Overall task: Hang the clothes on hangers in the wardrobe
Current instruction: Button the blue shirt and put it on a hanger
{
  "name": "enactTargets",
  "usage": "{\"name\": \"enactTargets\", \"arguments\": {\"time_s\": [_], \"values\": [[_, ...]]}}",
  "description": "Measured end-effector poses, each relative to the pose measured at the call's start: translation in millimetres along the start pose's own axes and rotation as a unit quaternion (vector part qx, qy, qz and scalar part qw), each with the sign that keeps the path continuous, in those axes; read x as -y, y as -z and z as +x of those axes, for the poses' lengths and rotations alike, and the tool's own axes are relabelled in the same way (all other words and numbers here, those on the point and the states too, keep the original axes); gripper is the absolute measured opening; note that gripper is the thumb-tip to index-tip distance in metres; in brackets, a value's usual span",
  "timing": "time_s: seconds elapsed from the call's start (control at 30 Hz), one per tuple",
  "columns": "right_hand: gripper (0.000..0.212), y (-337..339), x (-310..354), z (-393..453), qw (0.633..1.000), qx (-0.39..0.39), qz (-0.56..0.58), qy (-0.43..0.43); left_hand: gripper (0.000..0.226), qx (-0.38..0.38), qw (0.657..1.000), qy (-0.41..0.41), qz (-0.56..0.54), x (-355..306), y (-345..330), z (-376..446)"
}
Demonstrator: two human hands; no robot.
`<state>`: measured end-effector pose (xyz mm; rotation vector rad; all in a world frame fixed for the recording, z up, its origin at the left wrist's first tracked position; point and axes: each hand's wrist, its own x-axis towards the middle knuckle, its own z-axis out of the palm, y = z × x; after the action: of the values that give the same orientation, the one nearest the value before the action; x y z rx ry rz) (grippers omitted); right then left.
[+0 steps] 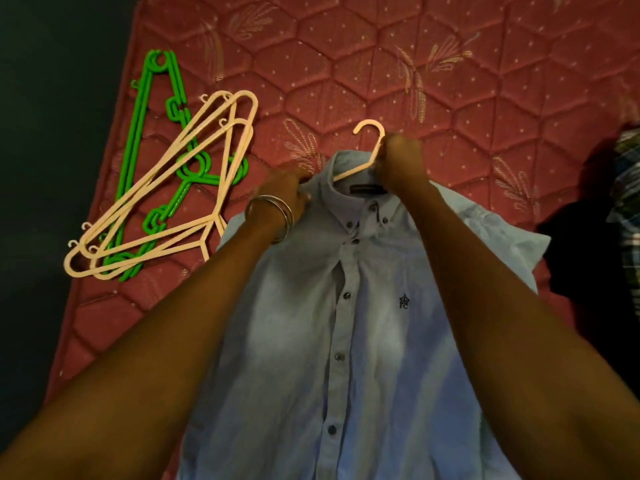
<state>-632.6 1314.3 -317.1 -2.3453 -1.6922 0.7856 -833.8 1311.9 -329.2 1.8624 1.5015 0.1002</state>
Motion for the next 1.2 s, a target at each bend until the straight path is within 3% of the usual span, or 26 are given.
{"name": "enactTargets", "arguments": {"time_s": [0.1, 0.17, 0.3, 0.37, 0.47, 0.57, 0.67, 0.8, 0.97, 1.03, 1.07, 1.13, 1.2], "values": [[0.046, 0, 15, 8, 0.998, 0.006, -0.057, -0.027, 0.036, -0.018, 1.000, -0.005, -0.002, 4, -1, -2], [0.045, -3, 19, 12, 0.998, 0.008, -0.039, -0.048, 0.028, -0.060, 0.998, 0.005, -0.011, 4, 0, -7], [0.015, 4, 12, 10, 0.969, 0.052, 0.203, -0.133, 0.020, -0.115, 0.992, -0.007, -0.046, 6, 4, -23], [0.032, 16, 9, 4, 0.949, 0.055, 0.281, -0.135, 0.029, -0.134, 0.989, -0.010, -0.063, 6, 8, -31], [0.021, 45, 17, -15, 0.957, 0.025, 0.283, -0.054, 0.027, -0.144, 0.987, -0.016, -0.062, 0, 22, -46], [0.009, 87, 31, -42, 0.973, -0.007, 0.230, 0.031, 0.041, -0.189, 0.979, -0.072, -0.020, -11, 46, -67], [0.009, 127, 41, -77, 0.963, -0.067, 0.254, 0.054, 0.038, -0.225, 0.965, -0.131, -0.037, -29, 75, -99], [0.011, 179, 59, -134, 0.963, -0.078, 0.246, 0.080, 0.031, -0.264, 0.950, -0.134, -0.101, -70, 127, -161], [0.016, 248, 109, -215, 0.973, -0.055, 0.160, 0.156, 0.028, -0.412, 0.873, -0.246, 0.094, -126, 175, -240], [0.014, 278, 128, -253, 0.965, -0.061, 0.154, 0.204, 0.040, -0.376, 0.873, -0.284, 0.126, -148, 193, -279], [0.013, 292, 134, -268, 0.961, -0.060, 0.155, 0.223, 0.052, -0.329, 0.897, -0.263, 0.130, -153, 204, -297], [0.014, 321, 142, -293, 0.953, -0.065, 0.160, 0.251, 0.076, -0.218, 0.955, -0.135, 0.148, -155, 234, -327], [0.015, 350, 145, -319, 0.943, -0.074, 0.172, 0.274, 0.091, -0.108, 0.985, -0.032, 0.133, -144, 265, -359]]}}
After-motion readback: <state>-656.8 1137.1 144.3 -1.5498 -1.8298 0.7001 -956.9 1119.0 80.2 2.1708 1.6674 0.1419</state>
